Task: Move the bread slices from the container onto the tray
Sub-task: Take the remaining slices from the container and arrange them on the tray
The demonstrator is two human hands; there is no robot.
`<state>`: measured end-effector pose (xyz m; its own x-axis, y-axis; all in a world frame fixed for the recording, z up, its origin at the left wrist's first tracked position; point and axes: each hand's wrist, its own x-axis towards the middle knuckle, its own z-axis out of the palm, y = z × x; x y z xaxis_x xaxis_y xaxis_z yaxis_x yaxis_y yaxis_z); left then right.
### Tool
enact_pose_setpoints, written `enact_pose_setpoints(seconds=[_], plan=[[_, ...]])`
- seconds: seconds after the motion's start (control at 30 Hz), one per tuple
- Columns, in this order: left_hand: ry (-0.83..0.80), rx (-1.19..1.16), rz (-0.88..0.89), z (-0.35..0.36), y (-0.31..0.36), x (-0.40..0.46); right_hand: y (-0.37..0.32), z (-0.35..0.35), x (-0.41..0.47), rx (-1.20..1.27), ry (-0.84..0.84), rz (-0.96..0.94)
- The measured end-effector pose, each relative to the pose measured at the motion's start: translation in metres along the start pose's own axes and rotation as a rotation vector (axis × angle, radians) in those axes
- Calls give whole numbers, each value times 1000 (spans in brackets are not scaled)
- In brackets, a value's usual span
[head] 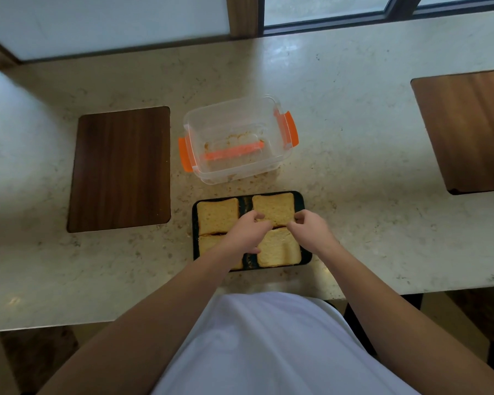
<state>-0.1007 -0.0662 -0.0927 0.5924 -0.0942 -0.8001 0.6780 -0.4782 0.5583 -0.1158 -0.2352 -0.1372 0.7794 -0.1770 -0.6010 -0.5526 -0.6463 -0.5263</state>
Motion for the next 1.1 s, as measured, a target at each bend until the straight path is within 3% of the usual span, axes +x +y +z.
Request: enact_pose_setpoints(seconds=[0.7, 0.83, 0.97, 1.1], plan=[[-59, -128, -73, -1, 3, 7, -5, -7, -5, -100, -18, 23], [44, 146, 132, -10, -10, 7, -10, -7, -10, -206, -42, 6], [163, 416, 384, -30, -25, 2, -30, 2, -17, -331, 66, -66], [160, 543, 465, -49, -34, -6, -56, 19, -22, -351, 81, -176]])
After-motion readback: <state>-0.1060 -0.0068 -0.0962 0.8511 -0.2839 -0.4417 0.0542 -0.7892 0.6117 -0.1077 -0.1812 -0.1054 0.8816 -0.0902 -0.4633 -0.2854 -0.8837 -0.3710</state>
